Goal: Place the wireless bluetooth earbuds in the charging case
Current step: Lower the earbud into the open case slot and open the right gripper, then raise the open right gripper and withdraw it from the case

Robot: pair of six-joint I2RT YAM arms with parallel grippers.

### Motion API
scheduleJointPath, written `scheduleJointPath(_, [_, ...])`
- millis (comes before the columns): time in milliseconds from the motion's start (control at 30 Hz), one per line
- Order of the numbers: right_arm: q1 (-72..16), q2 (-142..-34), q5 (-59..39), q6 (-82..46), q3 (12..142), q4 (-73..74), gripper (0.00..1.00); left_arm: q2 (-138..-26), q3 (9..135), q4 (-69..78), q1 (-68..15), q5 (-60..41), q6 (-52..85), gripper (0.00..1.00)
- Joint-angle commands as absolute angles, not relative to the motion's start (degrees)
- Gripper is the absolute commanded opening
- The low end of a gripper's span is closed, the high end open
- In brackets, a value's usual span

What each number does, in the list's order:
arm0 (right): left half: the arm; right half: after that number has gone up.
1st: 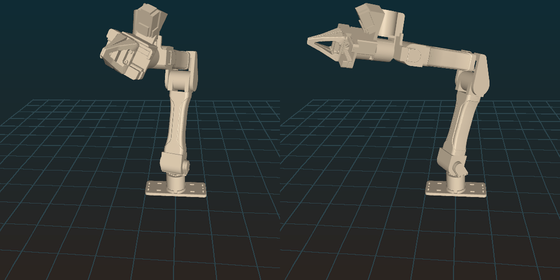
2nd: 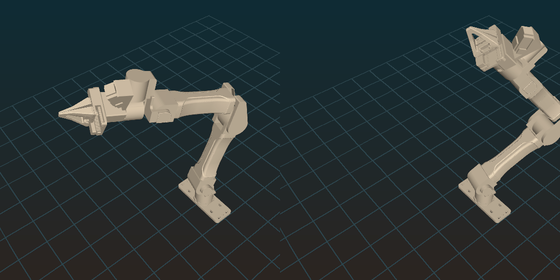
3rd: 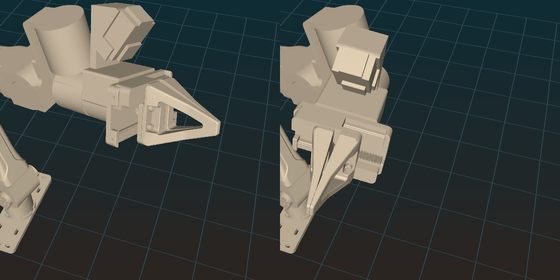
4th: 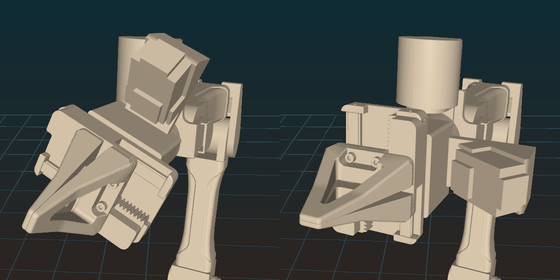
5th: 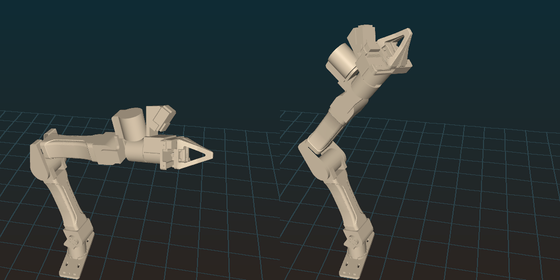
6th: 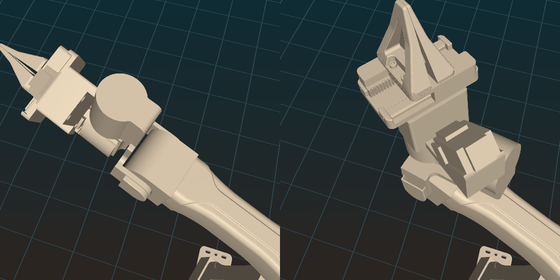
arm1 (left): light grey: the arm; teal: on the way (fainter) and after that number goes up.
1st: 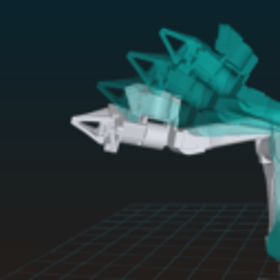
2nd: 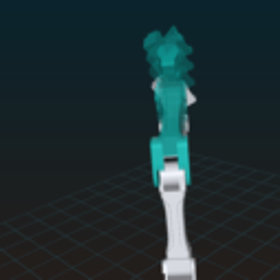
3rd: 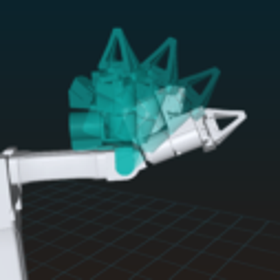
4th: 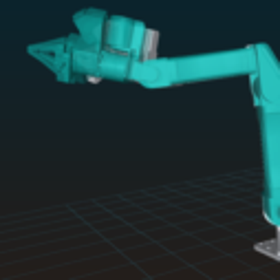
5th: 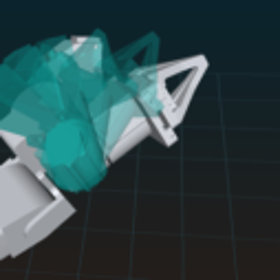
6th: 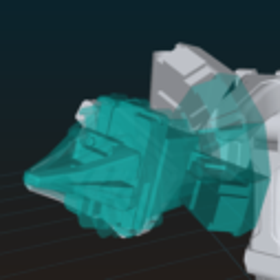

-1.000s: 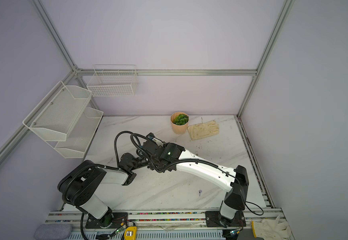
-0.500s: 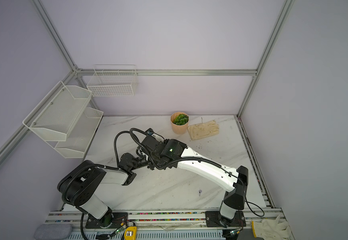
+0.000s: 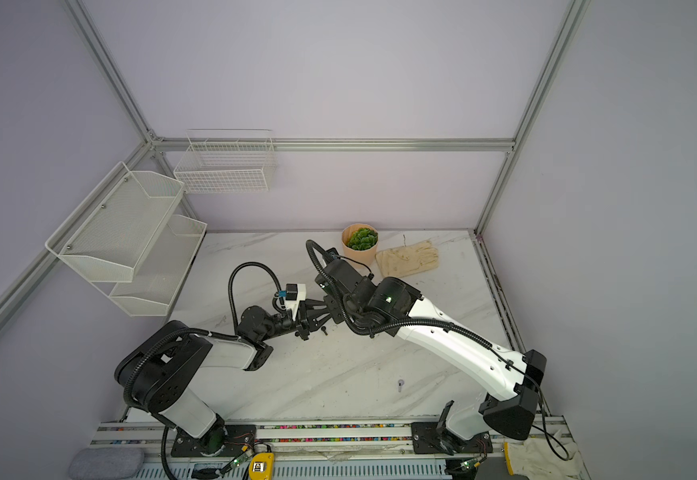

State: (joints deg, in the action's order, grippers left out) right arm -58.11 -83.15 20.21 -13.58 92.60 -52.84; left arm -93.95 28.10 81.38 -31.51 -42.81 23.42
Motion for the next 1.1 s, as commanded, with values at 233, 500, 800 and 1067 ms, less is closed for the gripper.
scheduleJointPath(233, [-55.95,-83.89,10.93,-10.66,93.09,-48.15,0.22,-91.43,30.28,86.06,-31.46,-44.6,21.4,0.0])
scheduleJointPath(500, [-55.46,-82.9,8.42,-9.08,91.05,-47.42,0.09,-91.05,30.33,86.04,-31.46,-45.61,21.13,0.0])
scheduleJointPath(800, [-54.5,-84.27,8.35,-7.82,90.52,-46.99,0.02,-90.39,29.89,86.05,-31.46,-45.7,20.98,0.0])
scheduleJointPath(1067, [-54.29,-85.08,7.1,-7.73,90.38,-46.58,0.01,-90.7,29.91,86.09,-31.49,-45.78,21.0,0.0])
